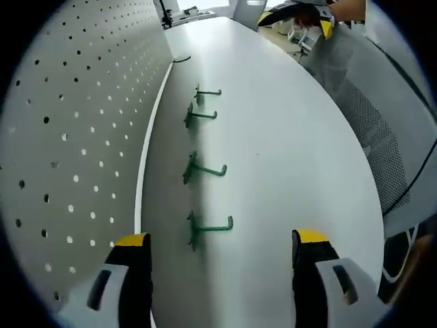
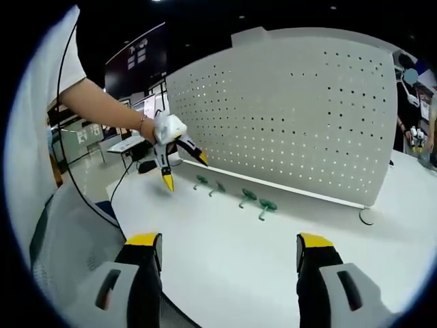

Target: Insert the hook assembly into the mounting plate slot until the hook locks in place.

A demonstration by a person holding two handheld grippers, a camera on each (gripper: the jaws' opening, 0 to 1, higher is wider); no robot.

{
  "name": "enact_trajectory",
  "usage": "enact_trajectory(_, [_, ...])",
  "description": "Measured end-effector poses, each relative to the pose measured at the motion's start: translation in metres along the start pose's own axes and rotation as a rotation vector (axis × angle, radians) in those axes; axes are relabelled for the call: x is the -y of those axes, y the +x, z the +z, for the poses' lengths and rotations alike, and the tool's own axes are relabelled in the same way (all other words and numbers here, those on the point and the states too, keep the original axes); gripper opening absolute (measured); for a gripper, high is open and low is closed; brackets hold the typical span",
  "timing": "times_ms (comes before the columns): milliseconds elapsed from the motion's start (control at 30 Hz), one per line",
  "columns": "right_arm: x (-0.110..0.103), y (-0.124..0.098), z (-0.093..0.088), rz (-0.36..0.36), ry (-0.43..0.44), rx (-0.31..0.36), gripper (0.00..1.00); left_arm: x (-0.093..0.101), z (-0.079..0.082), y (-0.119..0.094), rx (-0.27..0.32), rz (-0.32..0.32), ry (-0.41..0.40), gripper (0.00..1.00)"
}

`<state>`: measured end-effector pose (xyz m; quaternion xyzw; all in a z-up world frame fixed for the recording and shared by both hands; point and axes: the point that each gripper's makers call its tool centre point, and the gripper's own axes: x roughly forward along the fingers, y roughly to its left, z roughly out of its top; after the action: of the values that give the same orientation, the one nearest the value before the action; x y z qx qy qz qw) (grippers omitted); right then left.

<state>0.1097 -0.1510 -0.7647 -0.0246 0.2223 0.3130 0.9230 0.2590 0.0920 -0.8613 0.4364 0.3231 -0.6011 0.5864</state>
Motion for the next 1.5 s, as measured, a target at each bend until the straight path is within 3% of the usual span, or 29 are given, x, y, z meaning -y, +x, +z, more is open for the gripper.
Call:
enact_trajectory(200, [0.000,0.000,-0.001,-0.003,0.004,-0.001,0.78,0.002,-0.003,0.006,-0.029,-0.033,0.036,0.84])
enact_trajectory(633, [0.002,-0.001,-0.002,-0.014,-0.002,-0.008,0.78,0.007,-0.013,0.018,-0.071,-0.089,0.035,0.84])
enact_trajectory(767, [0.002,-0.001,-0.002,-0.014,0.002,-0.005,0.78,0.006,-0.013,0.018,-0.065,-0.092,0.016,0.87])
enact_trajectory(933, [0.003,-0.001,-0.001,-0.017,0.011,-0.001,0.78,0.011,-0.015,0.019,-0.066,-0.128,-0.023,0.83])
enact_trajectory(1167, [0.003,0.000,-0.001,-0.016,0.010,-0.001,0.78,0.009,-0.014,0.020,-0.054,-0.126,-0.014,0.83])
enact_trajectory(1500, [0.002,0.000,-0.001,-0.014,0.017,-0.001,0.77,-0.001,-0.015,0.019,-0.062,-0.116,-0.032,0.69])
